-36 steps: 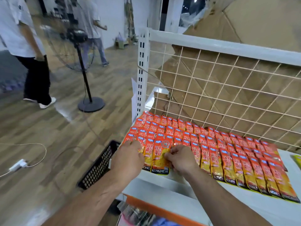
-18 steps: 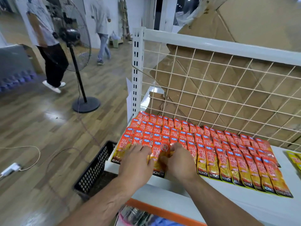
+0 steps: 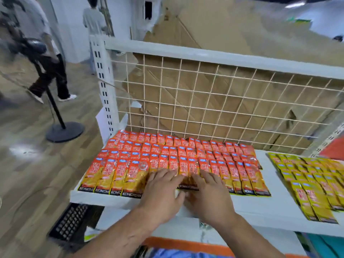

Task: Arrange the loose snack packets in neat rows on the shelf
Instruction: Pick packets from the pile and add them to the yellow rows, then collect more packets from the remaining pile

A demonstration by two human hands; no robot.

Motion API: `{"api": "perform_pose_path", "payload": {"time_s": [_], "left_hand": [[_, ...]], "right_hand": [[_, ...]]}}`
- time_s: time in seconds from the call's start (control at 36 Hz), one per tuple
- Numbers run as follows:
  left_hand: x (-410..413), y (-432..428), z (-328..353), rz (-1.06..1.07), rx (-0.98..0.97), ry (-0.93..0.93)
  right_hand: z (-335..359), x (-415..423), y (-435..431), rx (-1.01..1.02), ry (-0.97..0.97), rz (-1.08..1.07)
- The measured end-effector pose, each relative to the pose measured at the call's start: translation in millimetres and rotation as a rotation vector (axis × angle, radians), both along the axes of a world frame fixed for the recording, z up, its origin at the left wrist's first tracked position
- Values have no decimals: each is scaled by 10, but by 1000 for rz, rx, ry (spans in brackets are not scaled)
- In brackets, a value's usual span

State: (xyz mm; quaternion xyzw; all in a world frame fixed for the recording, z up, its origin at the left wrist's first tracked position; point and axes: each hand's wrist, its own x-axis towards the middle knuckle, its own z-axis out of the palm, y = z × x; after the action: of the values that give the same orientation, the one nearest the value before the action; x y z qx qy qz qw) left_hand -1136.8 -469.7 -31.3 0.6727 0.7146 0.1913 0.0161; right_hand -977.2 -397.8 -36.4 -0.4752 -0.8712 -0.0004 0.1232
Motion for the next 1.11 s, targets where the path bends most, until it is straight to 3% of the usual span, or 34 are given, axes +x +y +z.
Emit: {"api": "perform_pose_path", "payload": {"time_s": [0.11,0.25,0.44,0.58,0.86,1.11], "left_hand": [[527,67,78,-48,-50,40],[1332,124,163,-105,-52,58],[2505,245,155,-123,64,85],[3248,387,162,-183,44,69],[4372,924,215,-402,-30,39],[5393,1991,108,-574,-22,27]], "right_hand": [[-35,605,70,-88,-190,-1],[86,1528,-4,-10,-2,-117],[163,2892,-86,-48,-12,-256],[232,3695,-107,-59,19,-313],[295,4750,46,-100,87,-473],[295,5681,751,-170,53,-640]]}}
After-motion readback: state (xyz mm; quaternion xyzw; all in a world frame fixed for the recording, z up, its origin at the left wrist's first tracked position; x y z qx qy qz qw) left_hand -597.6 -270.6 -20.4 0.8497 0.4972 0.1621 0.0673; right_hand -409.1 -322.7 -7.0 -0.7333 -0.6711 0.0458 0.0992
